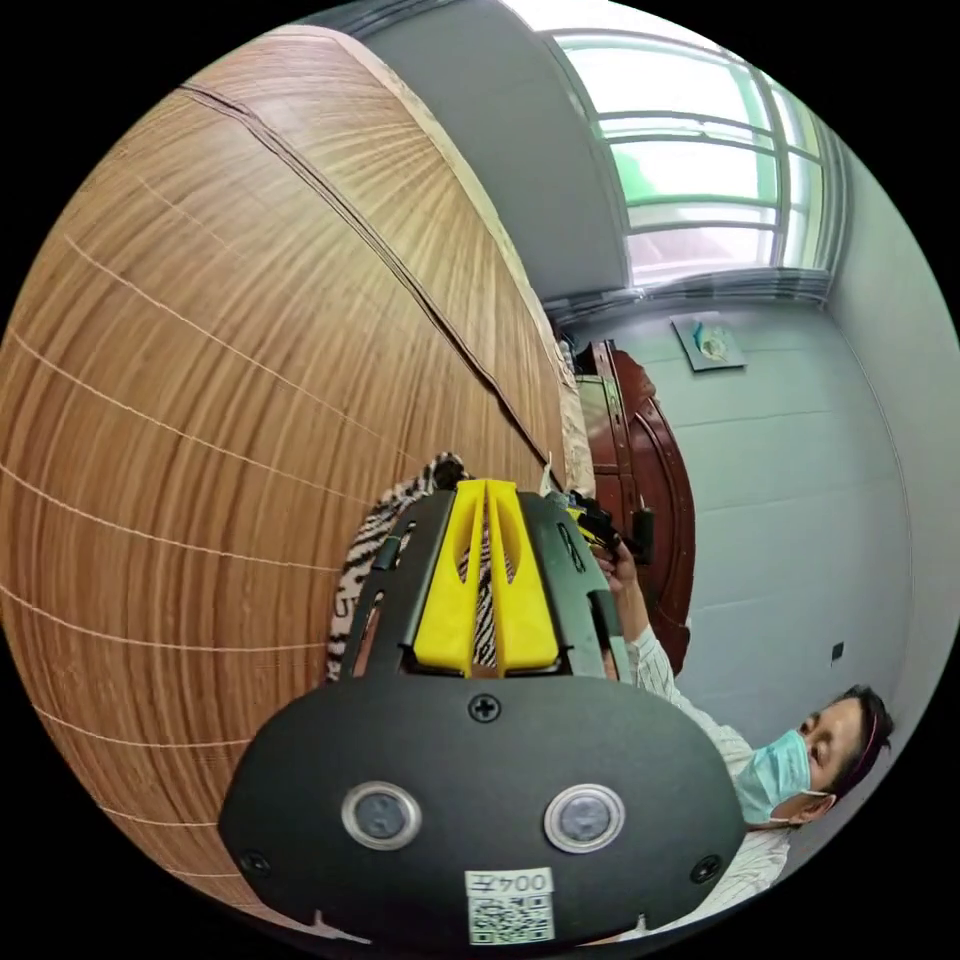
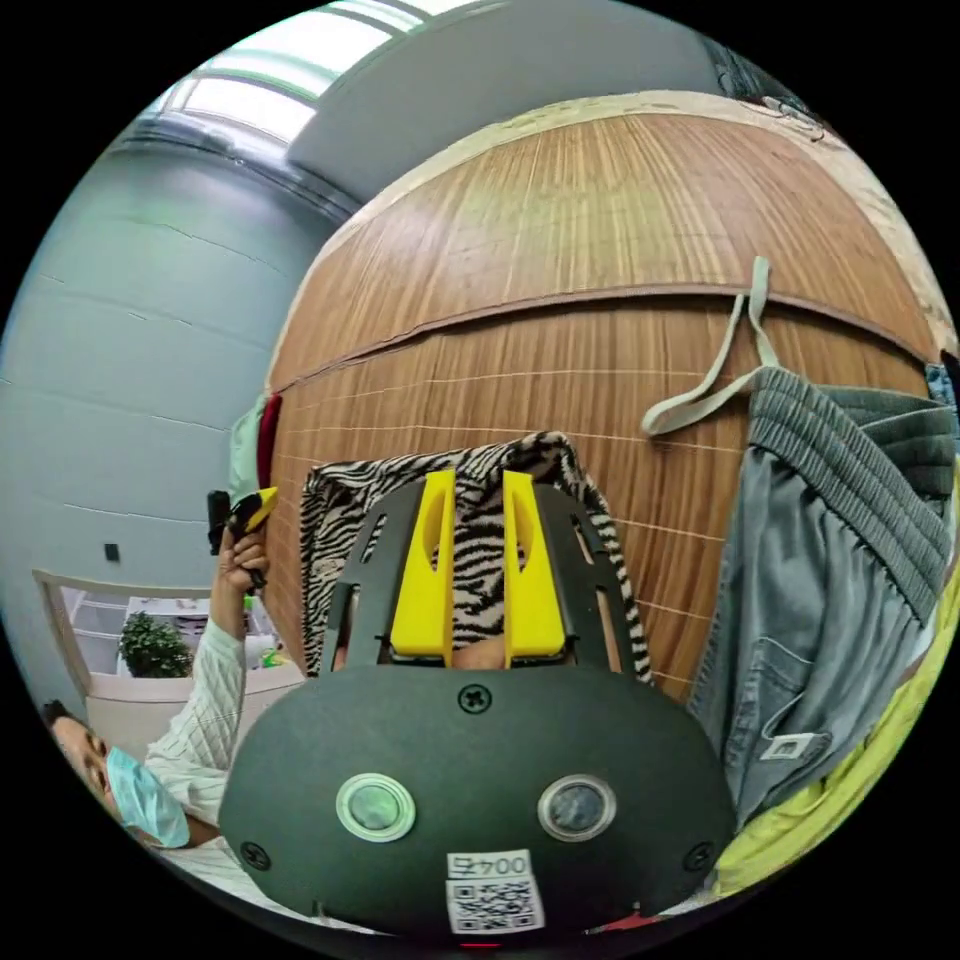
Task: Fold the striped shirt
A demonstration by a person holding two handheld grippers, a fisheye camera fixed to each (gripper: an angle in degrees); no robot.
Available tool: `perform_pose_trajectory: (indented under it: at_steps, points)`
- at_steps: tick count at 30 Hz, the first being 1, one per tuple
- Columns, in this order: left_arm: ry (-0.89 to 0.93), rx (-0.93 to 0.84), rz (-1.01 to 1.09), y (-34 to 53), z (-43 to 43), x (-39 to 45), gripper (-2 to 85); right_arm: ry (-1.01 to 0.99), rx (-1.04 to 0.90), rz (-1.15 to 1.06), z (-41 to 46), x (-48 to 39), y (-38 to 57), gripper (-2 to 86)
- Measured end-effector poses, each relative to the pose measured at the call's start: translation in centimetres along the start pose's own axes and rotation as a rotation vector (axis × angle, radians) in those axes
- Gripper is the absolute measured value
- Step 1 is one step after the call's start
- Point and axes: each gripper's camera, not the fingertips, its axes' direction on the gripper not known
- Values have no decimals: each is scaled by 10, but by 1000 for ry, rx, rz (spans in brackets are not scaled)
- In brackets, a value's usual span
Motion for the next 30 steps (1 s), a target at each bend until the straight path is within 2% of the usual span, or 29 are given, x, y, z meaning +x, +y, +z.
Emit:
perform_pose_trajectory:
  at_steps: [2, 7, 12, 22, 30]
  points:
    - [1, -64, 19, 10, 32, 7, 27, -9, -13, 18, 20, 10, 13, 107]
    - [12, -155, -27, 13, 76, -3, 65, -181, -21, 161, 59, 57, 28, 126]
    - [9, -107, -87, 10, 78, -18, 86, -236, 10, 187, 71, 86, 38, 124]
    - [-13, -132, -117, 12, 91, -27, 89, -229, 12, 148, 89, 108, 48, 105]
    - [-19, -117, -112, 12, 79, -21, 32, -156, 23, 108, 89, 111, 56, 43]
